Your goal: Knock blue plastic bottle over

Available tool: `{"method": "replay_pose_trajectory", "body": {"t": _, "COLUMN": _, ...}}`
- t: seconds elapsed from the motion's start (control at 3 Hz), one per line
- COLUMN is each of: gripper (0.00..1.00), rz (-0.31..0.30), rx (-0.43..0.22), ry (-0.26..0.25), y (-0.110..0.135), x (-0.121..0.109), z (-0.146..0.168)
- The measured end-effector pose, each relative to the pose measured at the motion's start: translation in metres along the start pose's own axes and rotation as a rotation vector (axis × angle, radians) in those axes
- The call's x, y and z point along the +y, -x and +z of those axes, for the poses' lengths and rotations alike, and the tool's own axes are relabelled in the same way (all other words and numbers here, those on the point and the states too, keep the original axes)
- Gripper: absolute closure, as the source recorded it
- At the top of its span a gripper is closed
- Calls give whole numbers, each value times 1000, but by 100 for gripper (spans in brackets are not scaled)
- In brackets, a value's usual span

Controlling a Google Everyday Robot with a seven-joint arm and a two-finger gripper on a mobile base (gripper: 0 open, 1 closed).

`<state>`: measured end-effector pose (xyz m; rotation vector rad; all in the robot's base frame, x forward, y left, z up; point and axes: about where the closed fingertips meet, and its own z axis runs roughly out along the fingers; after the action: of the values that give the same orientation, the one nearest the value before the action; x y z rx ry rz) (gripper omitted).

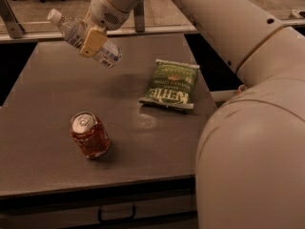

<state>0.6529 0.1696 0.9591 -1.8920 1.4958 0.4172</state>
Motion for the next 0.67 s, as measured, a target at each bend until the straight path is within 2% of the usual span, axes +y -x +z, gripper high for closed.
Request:
{"method": "replay_pose_trajectory", "body": {"t": 0.33, "gripper": 100, "rz": -78, "rx": 216, "ry": 39, "y": -23, "x": 8, "z": 1}}
{"method": "replay_pose_trajectory", "body": {"t": 0.67, "gripper": 82, "rz": -141, "rx": 360, "ry": 69, "y": -33, "x": 17, "z": 8}}
